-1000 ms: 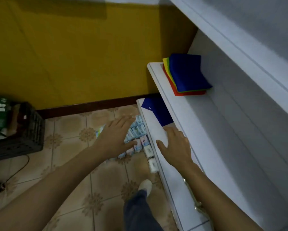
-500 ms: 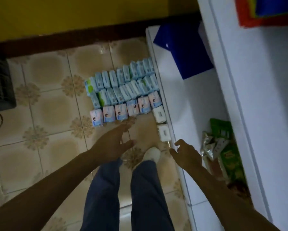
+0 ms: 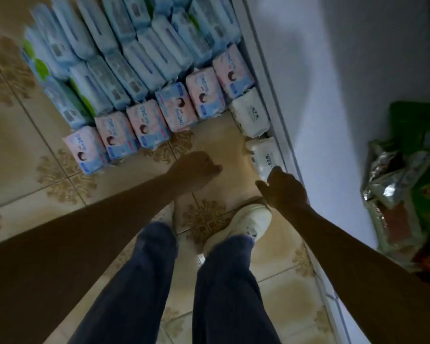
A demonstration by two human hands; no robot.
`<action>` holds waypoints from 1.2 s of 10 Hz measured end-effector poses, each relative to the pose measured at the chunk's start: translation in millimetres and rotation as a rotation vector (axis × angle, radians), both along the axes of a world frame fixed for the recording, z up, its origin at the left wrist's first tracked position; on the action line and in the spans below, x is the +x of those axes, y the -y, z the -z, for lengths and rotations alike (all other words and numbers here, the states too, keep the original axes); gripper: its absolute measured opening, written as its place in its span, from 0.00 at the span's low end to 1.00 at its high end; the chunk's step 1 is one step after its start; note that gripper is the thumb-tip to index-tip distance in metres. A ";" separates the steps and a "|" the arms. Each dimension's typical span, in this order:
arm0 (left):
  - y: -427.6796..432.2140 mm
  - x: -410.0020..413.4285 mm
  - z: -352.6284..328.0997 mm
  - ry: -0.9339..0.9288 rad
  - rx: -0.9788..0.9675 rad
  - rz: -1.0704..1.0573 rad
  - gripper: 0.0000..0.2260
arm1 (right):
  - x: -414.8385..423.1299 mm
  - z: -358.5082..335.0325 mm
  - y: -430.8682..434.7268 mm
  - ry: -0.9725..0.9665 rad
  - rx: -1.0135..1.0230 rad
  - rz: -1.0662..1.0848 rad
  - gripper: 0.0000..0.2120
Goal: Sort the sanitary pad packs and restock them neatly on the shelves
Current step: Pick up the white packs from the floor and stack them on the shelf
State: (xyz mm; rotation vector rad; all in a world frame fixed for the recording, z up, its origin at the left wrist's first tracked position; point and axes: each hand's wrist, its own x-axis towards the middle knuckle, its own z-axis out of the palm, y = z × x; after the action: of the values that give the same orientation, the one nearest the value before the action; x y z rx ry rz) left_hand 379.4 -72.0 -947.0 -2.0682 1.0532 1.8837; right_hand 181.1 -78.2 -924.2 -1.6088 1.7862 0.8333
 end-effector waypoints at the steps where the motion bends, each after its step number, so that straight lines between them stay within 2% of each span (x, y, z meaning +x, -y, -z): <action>1: 38.4 -24.9 34.4 -0.041 -0.049 -0.111 0.21 | -6.9 47.3 8.4 -0.008 -0.038 -0.050 0.28; 2: 66.7 -60.3 68.6 -0.083 -0.030 -0.299 0.26 | -13.9 79.8 11.7 -0.012 -0.040 -0.088 0.23; 3: 85.9 -78.6 85.1 -0.110 -0.119 -0.402 0.24 | -15.4 90.4 13.9 -0.018 -0.086 -0.108 0.12; 4: 94.9 -82.0 77.4 -0.036 -0.178 -0.317 0.15 | -11.7 80.4 15.2 -0.012 -0.011 -0.057 0.10; 5: 82.5 -65.7 46.4 0.008 -0.171 -0.258 0.14 | -5.3 46.6 18.9 0.054 0.087 -0.011 0.05; 6: 65.6 -38.8 -7.8 0.022 -0.194 -0.229 0.08 | 4.1 -10.4 20.8 0.101 0.147 -0.017 0.06; 7: 55.6 -0.3 -79.9 0.056 -0.274 -0.255 0.11 | 17.3 -79.5 26.0 0.122 0.118 0.009 0.08; 8: 54.3 37.6 -158.1 0.056 -0.374 -0.326 0.08 | 35.4 -156.2 39.8 0.197 -0.058 0.084 0.08; 9: 58.8 66.3 -244.2 0.014 -0.543 -0.427 0.12 | 58.1 -244.1 60.6 0.321 -0.323 0.176 0.11; 10: 61.8 83.4 -342.2 -0.065 -0.771 -0.338 0.11 | 81.7 -340.5 78.7 0.488 -0.699 0.118 0.13; 11: 63.2 97.8 -437.5 -0.088 -0.999 -0.255 0.13 | 106.4 -440.2 85.4 0.574 -0.945 0.012 0.14; 12: 60.3 109.9 -523.0 -0.047 -1.192 -0.209 0.07 | 131.4 -529.5 81.1 0.624 -1.133 -0.069 0.15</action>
State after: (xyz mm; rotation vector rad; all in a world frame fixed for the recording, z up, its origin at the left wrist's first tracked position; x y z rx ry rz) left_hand 489.3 -132.3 -424.0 -2.7085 2.4693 1.4719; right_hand 312.5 -159.3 -394.7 -2.2158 1.7585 -0.8001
